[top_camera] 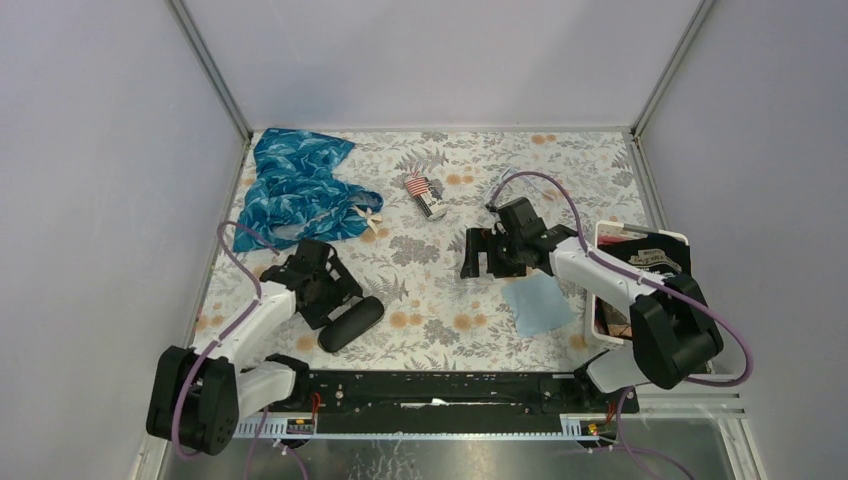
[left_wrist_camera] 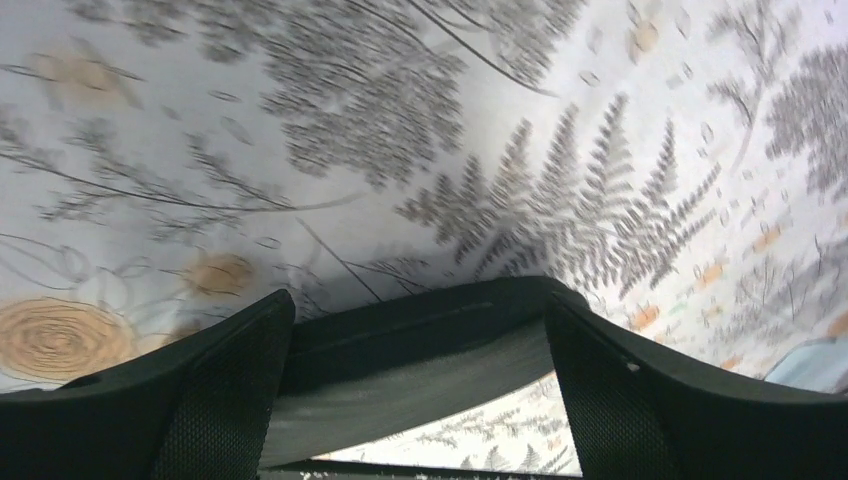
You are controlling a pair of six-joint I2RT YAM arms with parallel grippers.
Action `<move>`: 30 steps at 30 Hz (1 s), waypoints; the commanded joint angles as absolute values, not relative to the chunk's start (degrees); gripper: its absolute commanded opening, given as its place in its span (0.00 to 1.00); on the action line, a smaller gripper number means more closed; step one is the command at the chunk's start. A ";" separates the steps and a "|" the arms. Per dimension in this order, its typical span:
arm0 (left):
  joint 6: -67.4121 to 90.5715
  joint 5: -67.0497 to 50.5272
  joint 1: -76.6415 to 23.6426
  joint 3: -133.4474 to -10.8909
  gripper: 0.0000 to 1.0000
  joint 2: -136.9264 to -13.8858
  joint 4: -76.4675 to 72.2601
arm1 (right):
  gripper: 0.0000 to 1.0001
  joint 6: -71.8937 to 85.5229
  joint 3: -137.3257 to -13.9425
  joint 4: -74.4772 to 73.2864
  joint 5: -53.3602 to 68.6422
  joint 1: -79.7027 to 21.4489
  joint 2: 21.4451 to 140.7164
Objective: Organize the sunglasses
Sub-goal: Adjust the sunglasses case at the center of the board.
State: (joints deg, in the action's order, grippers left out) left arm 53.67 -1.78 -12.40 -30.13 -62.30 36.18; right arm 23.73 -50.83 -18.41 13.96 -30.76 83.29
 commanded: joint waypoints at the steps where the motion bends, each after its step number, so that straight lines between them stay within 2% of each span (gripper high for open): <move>1: 50.96 -0.33 -18.71 -35.70 0.99 -63.79 37.17 | 1.00 24.50 -51.83 -20.15 12.12 -30.65 79.91; 9: 44.22 12.09 -31.33 -47.28 0.99 -69.10 46.71 | 1.00 24.79 -51.77 -21.97 11.78 -30.67 78.44; 13: 42.33 19.41 -41.04 -53.51 0.99 -72.19 49.83 | 1.00 24.83 -51.50 -22.62 11.51 -30.64 78.00; 18: 31.67 19.03 -49.10 -56.11 0.99 -79.18 49.12 | 1.00 24.76 -51.76 -22.54 11.69 -30.73 78.87; 24: 28.09 21.12 -49.22 -57.14 0.99 -86.10 49.58 | 1.00 25.92 -50.48 -21.23 11.44 -30.75 77.85; 27: 25.38 16.33 -47.68 -56.91 0.99 -89.56 47.94 | 1.00 26.35 -49.81 -20.76 11.71 -30.75 77.78; 30: 25.20 17.62 -47.20 -57.29 0.99 -93.56 48.42 | 1.00 26.46 -49.36 -20.53 11.77 -30.69 77.49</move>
State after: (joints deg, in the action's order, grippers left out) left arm 28.51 16.93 -48.18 -55.99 -89.36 47.68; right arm 25.56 -50.09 -21.26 12.53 -30.74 79.75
